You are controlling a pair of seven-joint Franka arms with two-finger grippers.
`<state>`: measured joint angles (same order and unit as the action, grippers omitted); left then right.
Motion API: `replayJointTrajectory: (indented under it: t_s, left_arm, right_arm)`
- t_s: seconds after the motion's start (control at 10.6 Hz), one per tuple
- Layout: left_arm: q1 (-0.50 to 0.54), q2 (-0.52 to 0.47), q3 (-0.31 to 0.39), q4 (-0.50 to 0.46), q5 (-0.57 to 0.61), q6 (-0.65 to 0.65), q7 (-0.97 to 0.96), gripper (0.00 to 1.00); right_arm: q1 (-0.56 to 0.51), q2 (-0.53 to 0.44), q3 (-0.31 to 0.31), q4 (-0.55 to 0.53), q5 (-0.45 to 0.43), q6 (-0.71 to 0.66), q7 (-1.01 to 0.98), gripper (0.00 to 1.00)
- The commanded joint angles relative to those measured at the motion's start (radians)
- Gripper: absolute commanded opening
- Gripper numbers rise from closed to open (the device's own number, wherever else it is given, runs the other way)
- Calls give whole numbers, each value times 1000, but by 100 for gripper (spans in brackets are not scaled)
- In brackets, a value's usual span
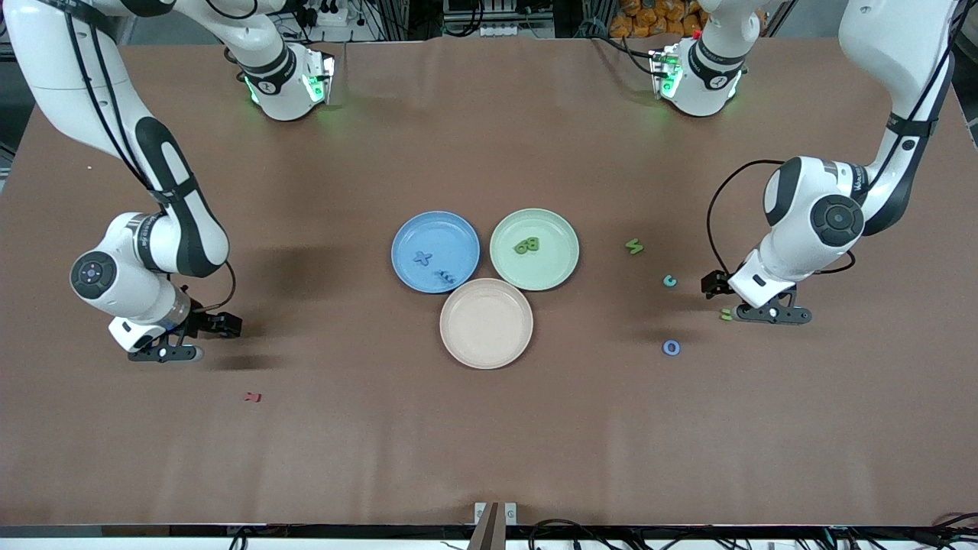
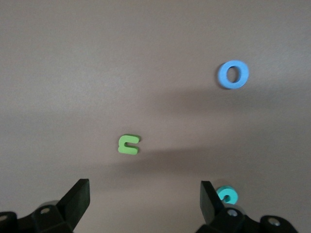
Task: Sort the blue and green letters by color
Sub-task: 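Grasp the blue c with the right gripper while the left reaches n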
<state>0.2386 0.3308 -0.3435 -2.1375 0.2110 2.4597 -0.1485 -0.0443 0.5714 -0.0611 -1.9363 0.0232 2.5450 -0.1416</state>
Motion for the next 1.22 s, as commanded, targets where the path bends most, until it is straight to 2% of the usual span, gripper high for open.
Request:
replayJointTrajectory:
  t_s: [0.0, 0.19, 0.38, 0.47, 0.66, 0.75, 0.85, 0.94, 1.04, 1.13]
  left_arm:
    - [33, 31, -9, -22, 33, 51, 24, 100]
    - [41, 69, -2, -15, 37, 67, 23, 96]
    - [76, 96, 0, -7, 132, 100, 23, 93]
    - [103, 128, -2, 20, 175, 117, 23, 93]
    - [103, 163, -2, 45, 182, 127, 26, 92]
    - [102, 174, -2, 45, 191, 151, 26, 91]
    - [102, 189, -2, 54, 211, 157, 26, 91]
    - [102, 204, -2, 71, 212, 157, 27, 91]
    - [96, 209, -3, 77, 212, 157, 27, 91]
    - [91, 209, -2, 77, 212, 157, 27, 90]
  right_arm:
    - [-5, 19, 1, -16, 21, 41, 4, 99]
    - [-3, 9, 0, -52, 21, 60, 4, 99]
    - [-3, -4, 0, -67, 23, 60, 4, 93]
    - [0, -7, 0, -69, 23, 60, 4, 79]
    - [1, -4, 0, -69, 23, 69, 4, 41]
    - [3, -4, 0, -69, 27, 77, 5, 26]
    - [4, -2, 0, -69, 35, 80, 5, 18]
    - [4, -2, 0, -69, 53, 87, 5, 17]
    - [7, -4, 0, -66, 58, 78, 4, 4]
    - [9, -13, 0, -58, 58, 74, 4, 0]
